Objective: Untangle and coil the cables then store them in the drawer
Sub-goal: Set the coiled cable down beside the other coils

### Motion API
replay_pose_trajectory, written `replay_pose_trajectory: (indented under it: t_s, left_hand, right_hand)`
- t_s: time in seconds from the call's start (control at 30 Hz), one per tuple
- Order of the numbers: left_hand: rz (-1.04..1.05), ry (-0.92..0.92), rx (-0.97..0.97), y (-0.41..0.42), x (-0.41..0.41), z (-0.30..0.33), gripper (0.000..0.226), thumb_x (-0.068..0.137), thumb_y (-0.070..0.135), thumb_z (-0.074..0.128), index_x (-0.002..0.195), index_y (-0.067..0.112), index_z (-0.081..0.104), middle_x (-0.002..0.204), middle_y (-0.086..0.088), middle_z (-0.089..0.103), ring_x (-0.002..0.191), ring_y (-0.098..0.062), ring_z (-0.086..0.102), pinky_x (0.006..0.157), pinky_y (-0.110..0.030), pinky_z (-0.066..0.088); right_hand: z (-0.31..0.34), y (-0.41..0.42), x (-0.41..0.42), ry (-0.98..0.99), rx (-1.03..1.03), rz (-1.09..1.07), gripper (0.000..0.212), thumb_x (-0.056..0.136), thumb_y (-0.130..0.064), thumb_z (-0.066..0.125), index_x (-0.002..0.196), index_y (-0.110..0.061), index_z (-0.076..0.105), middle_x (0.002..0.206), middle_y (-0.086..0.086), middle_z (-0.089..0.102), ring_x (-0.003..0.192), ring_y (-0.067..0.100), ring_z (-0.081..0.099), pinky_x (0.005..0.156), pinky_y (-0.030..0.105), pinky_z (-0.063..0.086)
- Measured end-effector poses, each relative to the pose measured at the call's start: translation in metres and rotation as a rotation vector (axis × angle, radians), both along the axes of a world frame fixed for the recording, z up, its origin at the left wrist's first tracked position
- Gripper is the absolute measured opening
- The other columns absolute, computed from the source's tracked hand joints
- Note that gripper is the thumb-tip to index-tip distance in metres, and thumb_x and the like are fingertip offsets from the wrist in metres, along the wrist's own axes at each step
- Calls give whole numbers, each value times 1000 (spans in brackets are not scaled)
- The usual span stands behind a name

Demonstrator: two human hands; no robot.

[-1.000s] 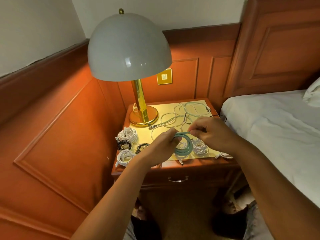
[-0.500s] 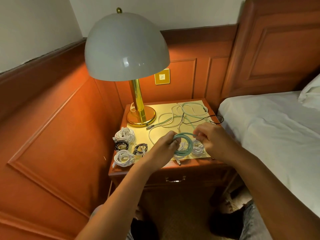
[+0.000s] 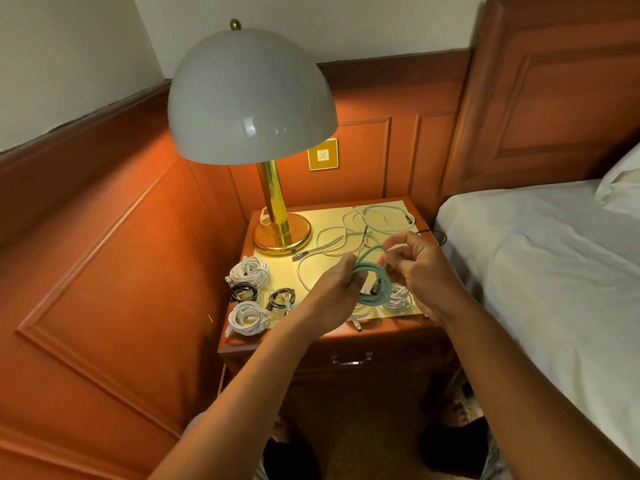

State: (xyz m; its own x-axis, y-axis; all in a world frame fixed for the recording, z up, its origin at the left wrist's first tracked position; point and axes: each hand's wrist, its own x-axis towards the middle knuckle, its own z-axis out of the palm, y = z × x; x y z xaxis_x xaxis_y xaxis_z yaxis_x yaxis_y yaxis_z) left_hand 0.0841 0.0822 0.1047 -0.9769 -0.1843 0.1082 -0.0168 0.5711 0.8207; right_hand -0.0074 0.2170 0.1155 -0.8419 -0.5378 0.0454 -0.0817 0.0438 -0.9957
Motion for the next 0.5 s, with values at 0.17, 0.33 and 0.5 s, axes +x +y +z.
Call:
replay_pose_trajectory:
  t_s: [0.17,0.33,0.5]
  left_hand:
    - [17,-17,-44,-2,0,-2,13,104,16,37,91,18,37,73,3,41,63,-10,34,59,-27,33]
    - [40,-36,-158,0,-1,-8,8,104,20,36,99,14,38,74,4,44,63,-11,38,61,-32,34]
    - [48,-5,-242,-1,-3,-14,7,104,20,36,99,16,34,82,0,52,70,-18,49,62,-36,42]
  right_hand:
    - [-7,4,1,-212,-8,128,18,95,2,50,95,-11,62,76,6,65,77,23,59,75,37,49]
    - [-19,7,19,-337,-98,87,21,100,-14,45,93,-15,65,84,4,68,86,22,59,75,36,44]
    - [-28,6,40,-386,-1,143,32,89,-45,60,117,-31,56,117,9,59,93,25,60,74,39,49]
